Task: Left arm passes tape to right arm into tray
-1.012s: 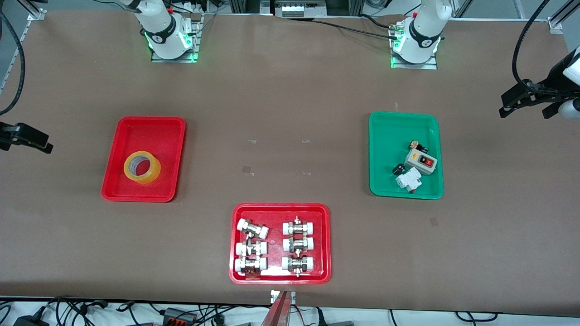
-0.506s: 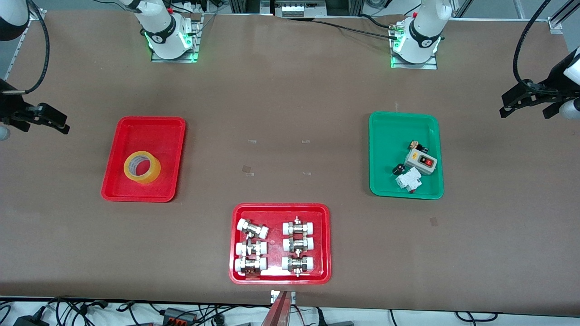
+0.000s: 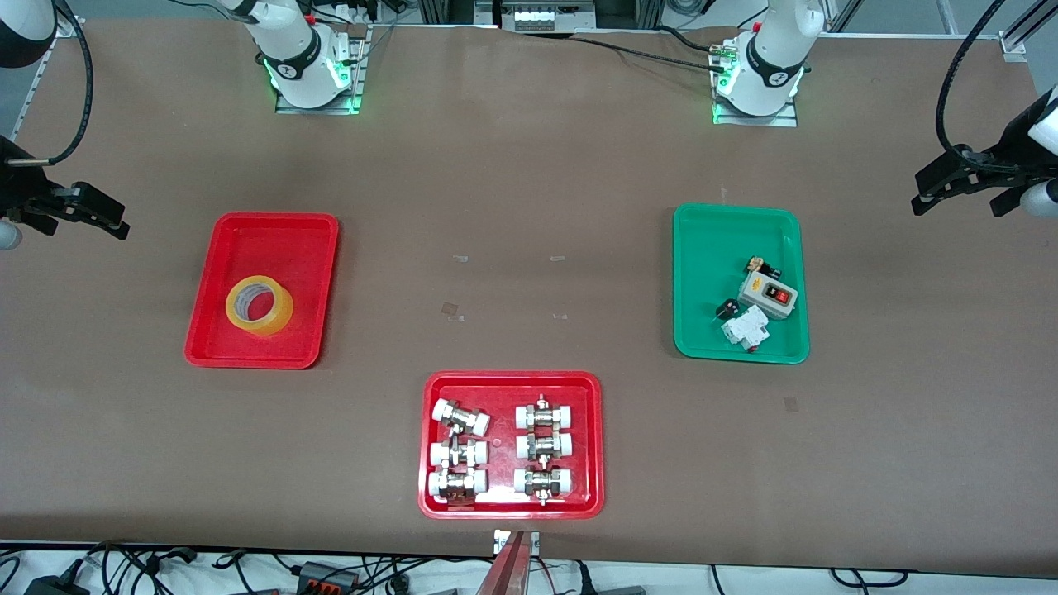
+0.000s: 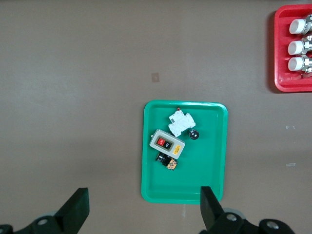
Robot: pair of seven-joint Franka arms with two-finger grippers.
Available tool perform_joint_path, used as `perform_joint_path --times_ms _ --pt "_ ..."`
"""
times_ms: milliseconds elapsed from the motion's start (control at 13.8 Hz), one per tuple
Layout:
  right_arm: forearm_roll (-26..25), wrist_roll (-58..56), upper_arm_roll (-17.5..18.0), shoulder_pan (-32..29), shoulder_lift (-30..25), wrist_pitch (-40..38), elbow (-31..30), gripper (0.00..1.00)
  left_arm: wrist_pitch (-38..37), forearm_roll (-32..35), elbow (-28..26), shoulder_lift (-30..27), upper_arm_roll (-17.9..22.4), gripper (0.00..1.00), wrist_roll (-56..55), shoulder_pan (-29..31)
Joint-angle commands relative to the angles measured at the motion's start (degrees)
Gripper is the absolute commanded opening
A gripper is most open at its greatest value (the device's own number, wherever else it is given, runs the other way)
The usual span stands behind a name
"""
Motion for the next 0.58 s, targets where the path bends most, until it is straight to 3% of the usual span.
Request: perform_joint_path --times_ms 0,506 --pt "0.0 -0.7 0.3 -0.2 -1.2 -0.3 -0.9 1.0 -0.8 1.3 0.6 0.0 -0.1 1.0 -0.4 0.1" --pt "0.7 -0.7 0.3 0.3 -1.2 -0.3 -0.9 1.0 -0.8 1.4 0.6 0.0 -0.1 1.0 -0.4 0.1"
